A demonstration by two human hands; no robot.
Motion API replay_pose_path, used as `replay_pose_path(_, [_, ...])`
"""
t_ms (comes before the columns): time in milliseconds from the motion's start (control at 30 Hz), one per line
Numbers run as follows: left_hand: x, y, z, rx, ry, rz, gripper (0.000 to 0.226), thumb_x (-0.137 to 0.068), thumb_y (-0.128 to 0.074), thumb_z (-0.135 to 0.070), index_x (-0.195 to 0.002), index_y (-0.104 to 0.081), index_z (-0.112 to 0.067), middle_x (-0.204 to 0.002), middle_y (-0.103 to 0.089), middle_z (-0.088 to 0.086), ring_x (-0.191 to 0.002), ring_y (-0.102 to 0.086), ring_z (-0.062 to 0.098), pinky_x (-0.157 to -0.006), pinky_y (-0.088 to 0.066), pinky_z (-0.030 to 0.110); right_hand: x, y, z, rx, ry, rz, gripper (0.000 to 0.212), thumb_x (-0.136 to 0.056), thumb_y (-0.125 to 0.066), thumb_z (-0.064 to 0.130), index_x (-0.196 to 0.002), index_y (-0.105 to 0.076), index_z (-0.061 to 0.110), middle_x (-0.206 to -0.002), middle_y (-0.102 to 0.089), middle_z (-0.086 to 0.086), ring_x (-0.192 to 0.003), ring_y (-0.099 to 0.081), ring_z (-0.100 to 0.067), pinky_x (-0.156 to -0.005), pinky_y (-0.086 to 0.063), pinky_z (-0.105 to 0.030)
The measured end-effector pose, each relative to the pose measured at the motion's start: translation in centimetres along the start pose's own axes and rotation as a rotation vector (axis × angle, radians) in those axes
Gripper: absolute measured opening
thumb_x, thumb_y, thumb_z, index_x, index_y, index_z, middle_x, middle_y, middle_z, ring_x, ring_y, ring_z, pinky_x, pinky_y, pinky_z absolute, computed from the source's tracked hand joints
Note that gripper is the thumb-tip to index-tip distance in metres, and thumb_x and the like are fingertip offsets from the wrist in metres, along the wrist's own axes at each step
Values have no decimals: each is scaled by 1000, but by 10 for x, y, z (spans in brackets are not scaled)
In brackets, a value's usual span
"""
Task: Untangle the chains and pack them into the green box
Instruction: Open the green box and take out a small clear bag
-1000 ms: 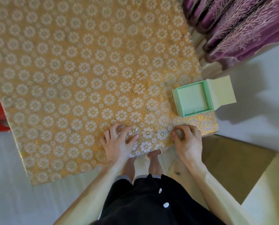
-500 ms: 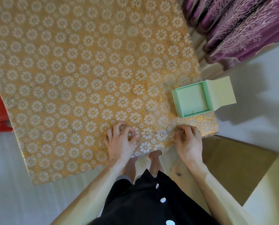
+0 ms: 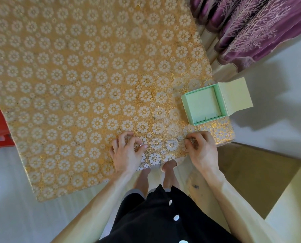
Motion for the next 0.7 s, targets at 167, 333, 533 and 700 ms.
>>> replay_pose_path(167, [0, 0, -1, 0, -2, 2, 23, -80, -76, -55, -87, -68, -34, -134, -44, -14, -123, -37, 20, -100, -26, 41, -3, 2, -3, -4, 26, 28, 9, -91, -72, 20, -100, -73, 18, -101, -61, 1, -93, -59, -23, -76, -54, -40])
replay_pose_path(333, [1, 2, -2, 4, 7, 10, 23, -79, -76, -55, -85, -67, -35, -133, -43, -15, -123, -36, 19, -101, -25, 41, -4, 5, -2, -16, 27, 37, 7, -89, -74, 18, -95, -74, 17, -97, -62, 2, -84, -59, -20, -73, -53, -37])
replay_pose_path(533, [-3, 6, -4, 19, 30, 54, 22, -80, -75, -56, -82, -67, -35, -130, -40, -18, -123, -35, 17, -101, -28, 44, -11, 8, -1, 15, 50, 77, 6, -88, -74, 13, -93, -74, 11, -96, -59, -1, -79, -57, -19, -67, -51, -32])
replay_pose_path(700, [-7, 10, -5, 11, 41, 92, 24, -79, -75, -57, -79, -66, -36, -127, -39, -19, -122, -37, 19, -104, -31, 46, -19, 11, 1, 175, 145, 154, 7, -92, -68, 14, -91, -70, 7, -95, -61, -9, -91, -59, -32, -70, -53, -39])
Point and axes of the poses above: each hand's wrist, its own x-axis away from the middle knuckle, its own y-axis out of the back of the hand, z = x × y, the point moved 1 cm from there along -x, towards the middle knuckle
